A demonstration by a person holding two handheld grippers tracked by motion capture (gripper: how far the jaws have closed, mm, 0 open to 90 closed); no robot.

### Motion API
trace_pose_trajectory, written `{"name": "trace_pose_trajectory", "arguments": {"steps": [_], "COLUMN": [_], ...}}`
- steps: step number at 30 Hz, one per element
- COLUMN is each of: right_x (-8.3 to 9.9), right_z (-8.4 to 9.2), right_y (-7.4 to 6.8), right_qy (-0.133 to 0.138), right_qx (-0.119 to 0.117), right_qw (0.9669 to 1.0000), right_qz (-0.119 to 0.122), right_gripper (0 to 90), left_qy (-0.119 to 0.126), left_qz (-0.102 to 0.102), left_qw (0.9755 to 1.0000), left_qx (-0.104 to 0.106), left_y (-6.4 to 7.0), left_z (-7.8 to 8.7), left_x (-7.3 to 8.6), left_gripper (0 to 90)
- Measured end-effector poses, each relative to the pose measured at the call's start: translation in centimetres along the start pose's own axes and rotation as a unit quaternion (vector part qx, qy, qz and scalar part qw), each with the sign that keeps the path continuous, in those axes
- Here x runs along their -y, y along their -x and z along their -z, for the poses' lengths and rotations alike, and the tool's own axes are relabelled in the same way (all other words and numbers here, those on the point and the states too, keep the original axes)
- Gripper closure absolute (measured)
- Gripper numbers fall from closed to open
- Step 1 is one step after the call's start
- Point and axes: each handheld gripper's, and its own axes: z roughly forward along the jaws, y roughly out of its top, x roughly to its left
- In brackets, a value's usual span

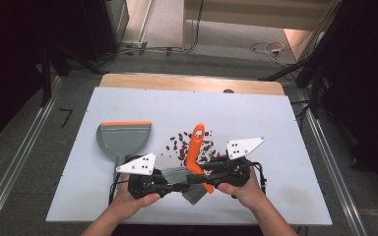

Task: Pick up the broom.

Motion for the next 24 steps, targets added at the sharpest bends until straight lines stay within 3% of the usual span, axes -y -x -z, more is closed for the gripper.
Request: {"name": "trace_pose_trajectory", "arguments": {"steps": [3,6,10,12,14,17,20,21,22,24], "right_x": [-0.2,-0.3,-0.4,-0.4,-0.4,-0.4,-0.3,-0.3,-0.2,-0.2], "right_z": [0.0,0.2,0.9,1.2,1.6,2.0,2.4,2.4,2.7,2.8], "right_y": [-0.2,-0.3,-0.1,0.0,0.2,0.4,0.7,0.7,1.0,1.1], "right_qy": [-0.004,-0.004,0.012,0.015,0.018,0.018,0.015,0.015,0.014,0.011], "right_qx": [0.014,0.036,0.07,0.099,0.112,0.147,0.178,0.178,0.196,0.213], "right_qw": [0.9999,0.9993,0.9974,0.9949,0.9935,0.9887,0.9836,0.9836,0.98,0.9765], "right_qz": [0.0,0.001,-0.009,-0.009,-0.015,-0.022,-0.026,-0.026,-0.03,-0.028], "right_gripper": [68.9,68.9,68.9,68.9,68.8,68.8,68.8,68.8,68.8,68.9], "left_qy": [0.008,0.007,0.001,0.009,0.01,0.018,0.02,0.02,0.023,0.023], "left_qz": [0.005,0.003,0.005,0.012,0.02,0.032,0.033,0.033,0.032,0.031], "left_qw": [0.9999,0.9994,0.9981,0.9949,0.9919,0.9865,0.9846,0.9835,0.982,0.9815], "left_qx": [-0.008,-0.033,-0.061,-0.1,-0.125,-0.16,-0.171,-0.177,-0.185,-0.188], "left_y": [-0.1,0.0,0.0,-0.1,-0.4,-0.8,-1.0,-1.0,-1.0,-1.0], "left_z": [0.1,0.2,0.9,1.7,2.3,3.1,3.6,3.8,4.2,4.3], "left_x": [0.1,0.1,0.3,0.5,0.6,0.7,0.8,0.8,0.9,0.9], "left_gripper": [80.6,59.8,39.2,28.2,19.4,10.4,3.1,3.1,1.1,0.6]}}
